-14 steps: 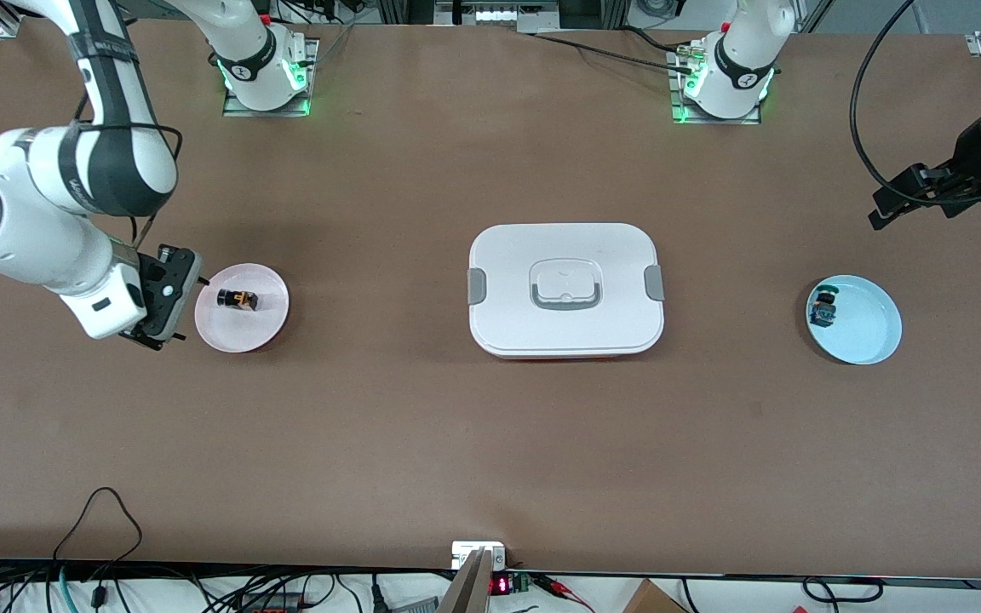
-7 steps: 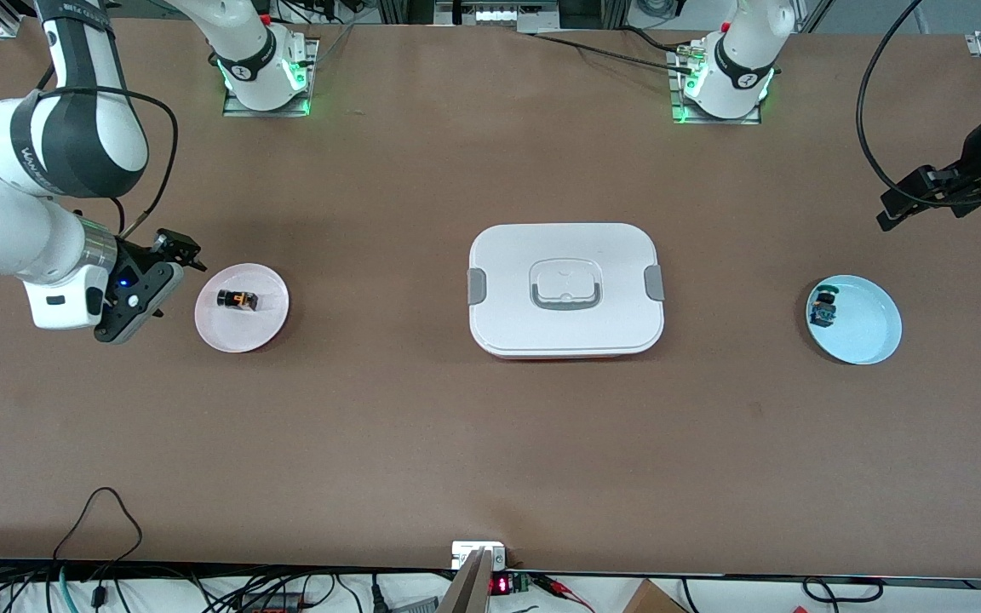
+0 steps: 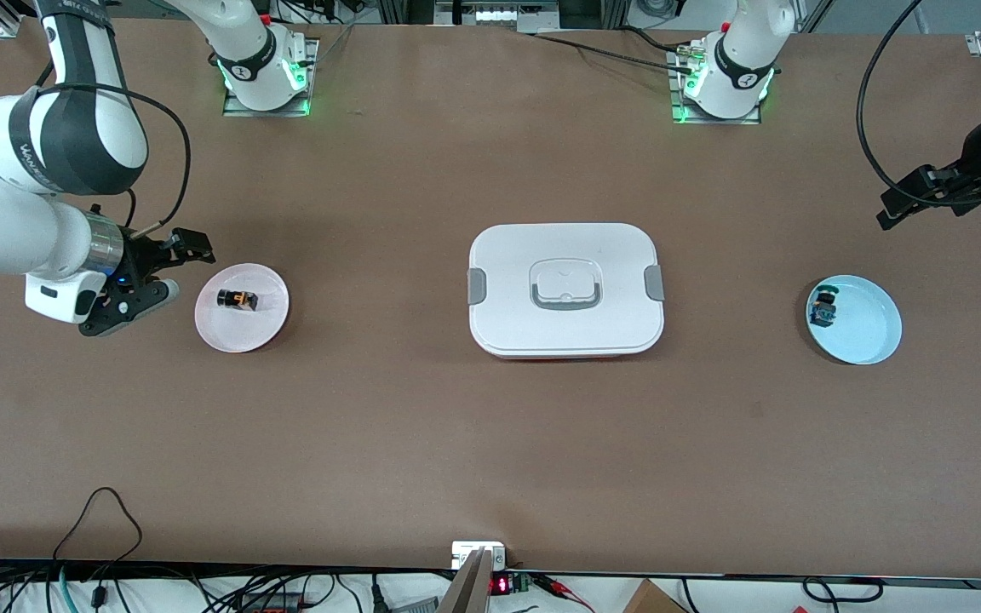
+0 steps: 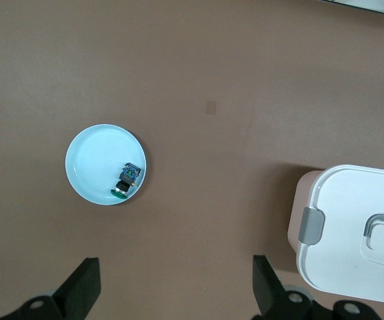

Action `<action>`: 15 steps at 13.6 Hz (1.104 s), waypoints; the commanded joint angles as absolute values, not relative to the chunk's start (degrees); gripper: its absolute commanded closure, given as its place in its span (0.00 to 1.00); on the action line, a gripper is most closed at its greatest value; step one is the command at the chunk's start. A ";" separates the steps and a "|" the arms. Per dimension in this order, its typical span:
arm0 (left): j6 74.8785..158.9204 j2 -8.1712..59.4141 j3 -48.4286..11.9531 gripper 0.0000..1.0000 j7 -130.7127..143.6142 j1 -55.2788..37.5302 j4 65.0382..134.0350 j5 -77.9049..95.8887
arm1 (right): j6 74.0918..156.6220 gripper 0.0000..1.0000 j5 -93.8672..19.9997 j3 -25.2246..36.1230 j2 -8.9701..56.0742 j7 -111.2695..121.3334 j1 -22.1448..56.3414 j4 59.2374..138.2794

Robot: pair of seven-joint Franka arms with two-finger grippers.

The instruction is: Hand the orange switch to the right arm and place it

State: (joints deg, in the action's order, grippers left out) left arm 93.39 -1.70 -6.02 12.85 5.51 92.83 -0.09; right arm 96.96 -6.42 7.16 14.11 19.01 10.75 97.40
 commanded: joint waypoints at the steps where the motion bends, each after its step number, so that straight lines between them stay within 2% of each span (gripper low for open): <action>1: 92.02 -1.41 -6.15 0.00 13.45 5.97 91.49 -1.85 | 92.30 0.00 -6.51 6.59 13.62 10.48 10.28 94.93; 10: 92.11 -1.32 -6.15 0.00 13.36 6.06 91.49 -1.85 | 92.29 0.00 -2.29 7.12 14.06 5.74 9.84 90.10; 13: 92.28 -1.23 -6.24 0.00 13.36 6.06 91.49 -1.85 | 90.45 0.00 -2.29 7.21 14.06 2.20 9.41 85.80; 15: 92.29 -1.23 -6.24 0.00 13.36 6.06 91.49 -1.76 | 85.72 0.00 -2.29 7.21 14.15 2.20 8.27 81.76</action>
State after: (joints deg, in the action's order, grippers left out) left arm 93.31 -1.70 -5.96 12.91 5.99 92.83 -0.09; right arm 90.59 -3.00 7.61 13.87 3.31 9.72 86.53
